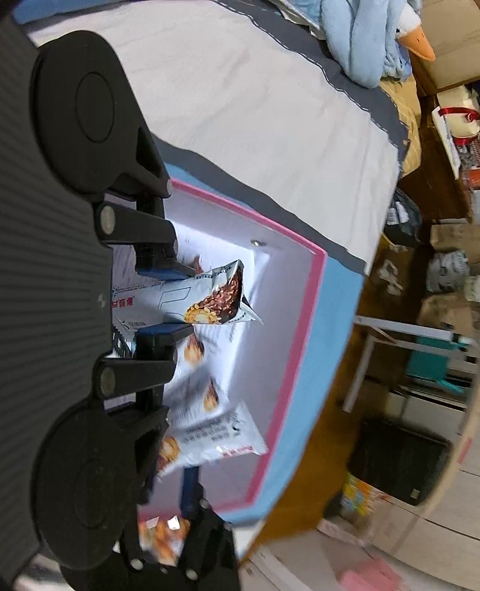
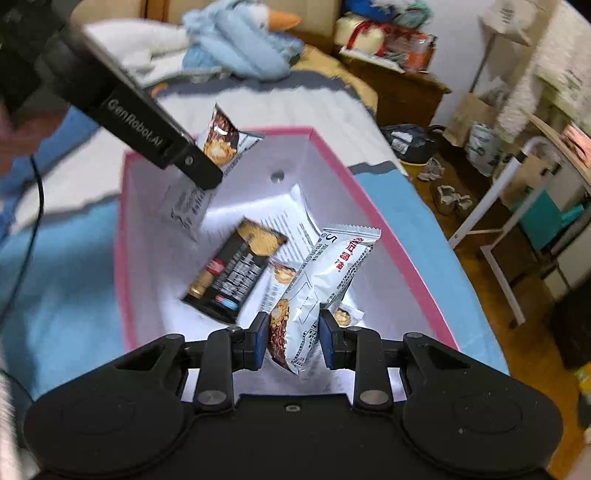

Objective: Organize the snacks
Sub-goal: 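Lift both held white bars and carry them over the pink box, then lower both bars into the pink box and open both grippers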

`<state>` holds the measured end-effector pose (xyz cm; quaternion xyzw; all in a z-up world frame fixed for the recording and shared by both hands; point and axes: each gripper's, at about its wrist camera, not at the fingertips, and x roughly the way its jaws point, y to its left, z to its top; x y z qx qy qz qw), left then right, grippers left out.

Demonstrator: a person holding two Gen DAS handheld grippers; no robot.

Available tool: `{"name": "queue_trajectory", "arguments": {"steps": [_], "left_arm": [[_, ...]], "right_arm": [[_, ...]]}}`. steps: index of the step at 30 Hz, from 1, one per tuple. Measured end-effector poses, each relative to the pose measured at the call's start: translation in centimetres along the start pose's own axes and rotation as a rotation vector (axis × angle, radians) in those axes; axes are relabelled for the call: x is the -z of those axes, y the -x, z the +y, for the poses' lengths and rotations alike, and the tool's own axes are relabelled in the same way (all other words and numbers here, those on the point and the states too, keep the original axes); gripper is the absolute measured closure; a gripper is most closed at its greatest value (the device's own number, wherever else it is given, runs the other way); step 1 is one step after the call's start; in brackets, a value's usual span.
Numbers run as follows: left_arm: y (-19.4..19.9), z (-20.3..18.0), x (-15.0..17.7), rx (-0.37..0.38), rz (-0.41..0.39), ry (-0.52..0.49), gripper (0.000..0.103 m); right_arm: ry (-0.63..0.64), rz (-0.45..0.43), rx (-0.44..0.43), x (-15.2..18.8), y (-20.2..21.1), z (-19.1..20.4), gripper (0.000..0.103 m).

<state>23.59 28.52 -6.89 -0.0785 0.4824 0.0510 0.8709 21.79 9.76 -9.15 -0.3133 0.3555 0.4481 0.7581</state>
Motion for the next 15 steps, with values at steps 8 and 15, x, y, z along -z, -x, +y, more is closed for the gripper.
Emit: {"name": "queue_trajectory", "arguments": {"steps": [8,15], "left_arm": [[-4.1,-0.4,0.7,-0.091,0.061,-0.071,0.080],[-5.3,-0.2,0.7,-0.136,0.064,-0.069,0.073]], "right_arm": [[0.089,0.067,-0.045,0.2,-3.6,0.0,0.069],[0.086,0.061,0.014,-0.1,-4.4,-0.5,0.051]]}}
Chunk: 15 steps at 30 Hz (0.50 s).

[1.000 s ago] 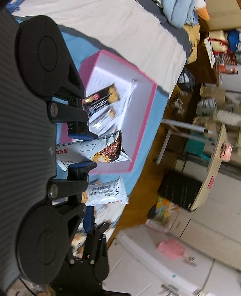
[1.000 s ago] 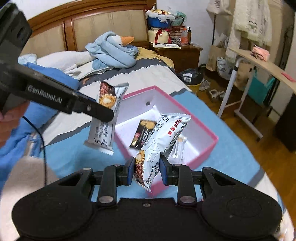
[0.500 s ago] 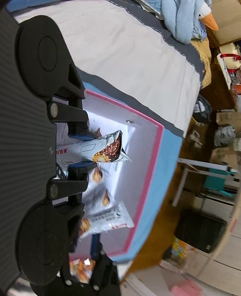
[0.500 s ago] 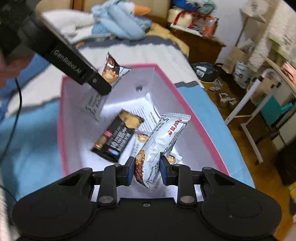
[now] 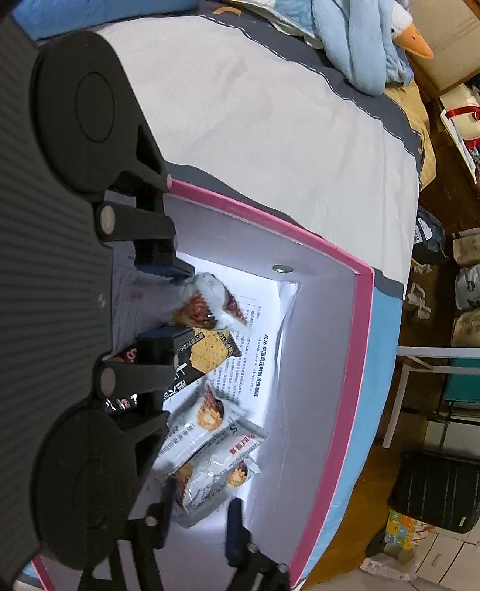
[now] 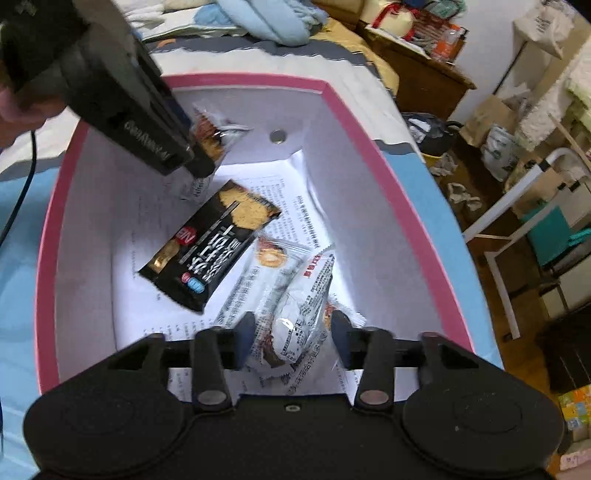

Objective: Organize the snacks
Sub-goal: 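Lower both bars into the pink box and open both grippers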

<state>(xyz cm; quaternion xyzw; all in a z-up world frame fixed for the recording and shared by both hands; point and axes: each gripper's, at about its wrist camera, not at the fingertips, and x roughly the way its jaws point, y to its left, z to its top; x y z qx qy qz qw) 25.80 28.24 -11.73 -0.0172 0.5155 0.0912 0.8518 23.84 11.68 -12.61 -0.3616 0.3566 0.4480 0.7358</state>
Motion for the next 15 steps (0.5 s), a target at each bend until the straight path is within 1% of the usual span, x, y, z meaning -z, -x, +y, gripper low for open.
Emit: {"name": "queue_trajectory", "arguments": {"steps": [1,2,3,6,10,15], "left_arm": [[0.2,0.0,0.0,0.007,-0.004,0.002,0.069],[0.6,0.1,0.2,0.017,-0.010,0.010,0.064],[1.0,0.1,0.3,0.025,-0.015,0.015,0.061],[2.9,-0.1,0.7,0.039,-0.042,0.010,0.059],[6.3,-0.5,1.1,0.051,-0.074,-0.006,0.052],[11.6,-1.7,2.1,0.077,-0.110,-0.038,0.045]], "right_arm": [[-0.020,-0.014,-0.008,0.1,0.4,-0.2,0.051],[-0.045,-0.030,-0.016,0.2,1.0,-0.3,0.051],[-0.071,-0.046,-0.021,0.5,1.7,-0.5,0.051],[-0.151,-0.103,-0.033,1.6,4.7,-1.2,0.051],[-0.272,-0.171,-0.045,3.9,9.6,-2.4,0.049],[-0.352,-0.216,0.003,7.7,16.6,-2.7,0.046]]}}
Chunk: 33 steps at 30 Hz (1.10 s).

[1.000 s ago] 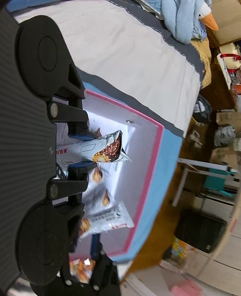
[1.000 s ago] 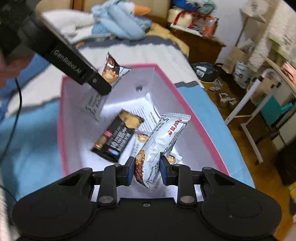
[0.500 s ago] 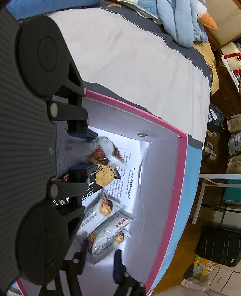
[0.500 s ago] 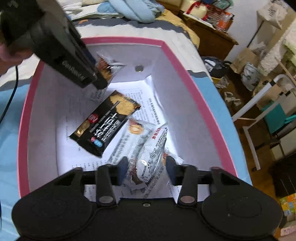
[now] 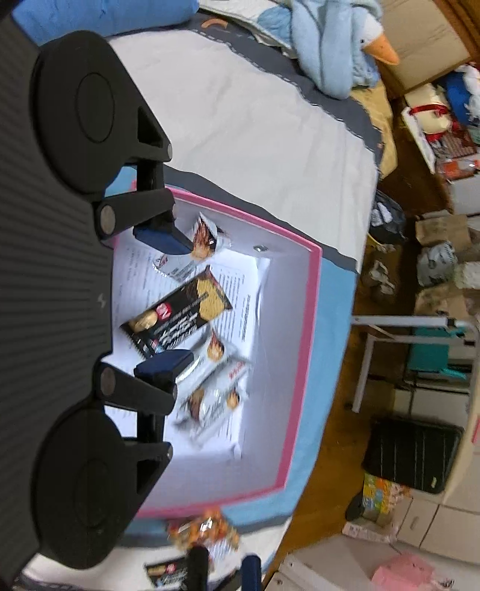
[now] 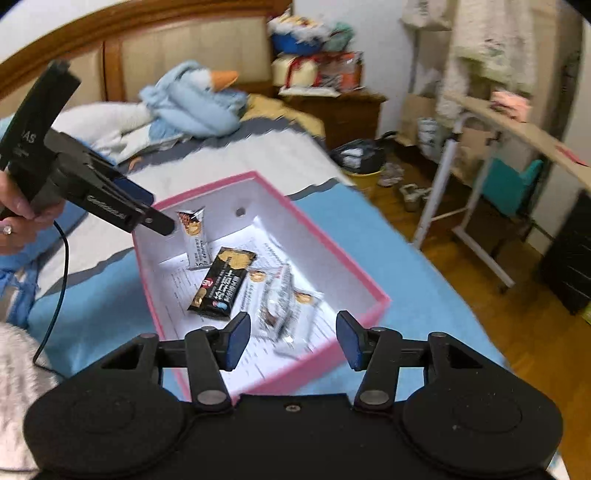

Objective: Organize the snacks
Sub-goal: 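Lower both bars into the pink box and open both grippers, then move the left gripper to the black NB cracker pack and grasp it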

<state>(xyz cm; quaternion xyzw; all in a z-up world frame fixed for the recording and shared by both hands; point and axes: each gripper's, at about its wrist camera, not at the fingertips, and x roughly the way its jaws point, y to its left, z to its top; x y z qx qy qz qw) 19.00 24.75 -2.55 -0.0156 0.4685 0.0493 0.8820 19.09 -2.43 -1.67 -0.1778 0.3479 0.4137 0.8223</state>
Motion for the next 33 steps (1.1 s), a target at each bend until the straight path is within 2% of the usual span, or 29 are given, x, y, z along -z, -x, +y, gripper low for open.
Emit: {"name": "queue_trajectory", "arguments": {"steps": [4,9,15,20,25,33], "left_arm": [[3.4,-2.1,0.8,0.019,-0.006,-0.046,0.041],[7.0,-6.0,1.7,0.083,0.003,-0.096,0.038],[9.5,-12.3,2.5,0.184,-0.029,-0.165,0.029],[9.1,-17.1,3.2,0.280,-0.001,-0.186,0.027],[6.8,-21.3,3.8,0.357,0.034,-0.191,0.025],[1.3,-26.7,4.6,0.464,0.085,-0.176,0.025]], "right_arm": [[-0.026,-0.005,0.052,2.0,5.1,-0.8,0.042],[-0.117,0.025,0.084,4.9,10.1,-2.6,0.040],[-0.167,0.036,0.092,8.6,12.6,-4.2,0.035],[-0.232,0.024,0.101,11.6,12.7,-5.7,0.034],[-0.282,0.023,0.106,14.1,11.6,-6.9,0.034],[-0.264,0.121,0.133,17.8,7.0,-8.5,0.034]]}}
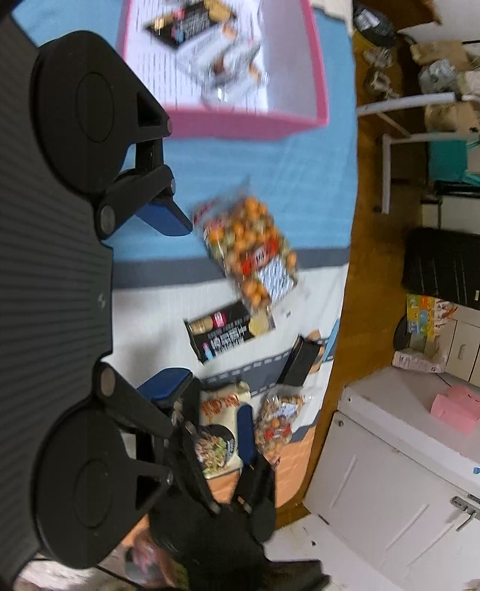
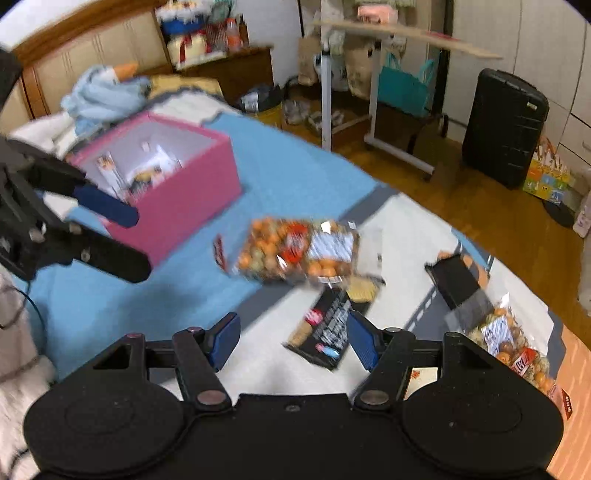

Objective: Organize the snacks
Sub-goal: 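Move the left gripper to the black NB cracker pack and grasp it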

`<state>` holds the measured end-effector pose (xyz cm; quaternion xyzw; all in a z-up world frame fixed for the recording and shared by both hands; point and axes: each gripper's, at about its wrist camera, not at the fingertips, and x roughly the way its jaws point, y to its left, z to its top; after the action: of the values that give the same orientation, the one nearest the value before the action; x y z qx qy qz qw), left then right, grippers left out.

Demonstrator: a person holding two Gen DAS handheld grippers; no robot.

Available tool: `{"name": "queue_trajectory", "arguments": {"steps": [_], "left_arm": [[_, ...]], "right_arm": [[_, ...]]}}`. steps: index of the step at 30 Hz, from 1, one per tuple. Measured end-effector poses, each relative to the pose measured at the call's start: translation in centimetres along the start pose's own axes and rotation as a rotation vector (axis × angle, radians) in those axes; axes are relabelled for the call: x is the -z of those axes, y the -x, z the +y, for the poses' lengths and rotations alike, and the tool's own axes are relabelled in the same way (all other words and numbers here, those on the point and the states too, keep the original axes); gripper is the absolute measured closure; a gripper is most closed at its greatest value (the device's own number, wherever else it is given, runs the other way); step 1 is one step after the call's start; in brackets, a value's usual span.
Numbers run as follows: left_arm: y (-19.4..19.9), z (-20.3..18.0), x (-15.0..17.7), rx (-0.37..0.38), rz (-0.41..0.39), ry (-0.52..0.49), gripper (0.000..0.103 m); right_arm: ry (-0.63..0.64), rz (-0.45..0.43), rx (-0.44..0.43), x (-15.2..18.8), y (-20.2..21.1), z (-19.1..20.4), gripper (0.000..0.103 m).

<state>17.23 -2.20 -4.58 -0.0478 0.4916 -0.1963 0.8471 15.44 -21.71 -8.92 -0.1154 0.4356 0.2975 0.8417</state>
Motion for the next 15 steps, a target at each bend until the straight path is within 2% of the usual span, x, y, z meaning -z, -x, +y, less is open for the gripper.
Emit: {"name": "queue_trajectory", "arguments": {"steps": [2,5,10,12,15], "left_arm": [[-2.0,-0.2,-0.1,0.020,-0.017,0.019,0.025],[-5.0,-0.5,-0.1,0.033,-0.053,0.046,0.027],[-10.2,-0.5,0.5,0.075,-0.020,0.119,0.029],[-11.5,-0.3,0.8,0.086,-0.029,0.135,0.032],[-13.0,0.1,1.3,0.105,-0.025,0.152,0.042]], "right_arm": [[-0.004,0.023,0.013,0.7,-1.4,-0.5,0.034],[-0.076,0.070,0.011,1.5,-3.7,-1.8,0.035],[-0.055,0.031,0.059,2.3,-6.2,-1.8,0.035],[-0.059,0.024,0.060,2.6,-6.8,-1.8,0.035],[-0.104,0.034,0.056,2.7,-7.5,-2.1,0.035]]}}
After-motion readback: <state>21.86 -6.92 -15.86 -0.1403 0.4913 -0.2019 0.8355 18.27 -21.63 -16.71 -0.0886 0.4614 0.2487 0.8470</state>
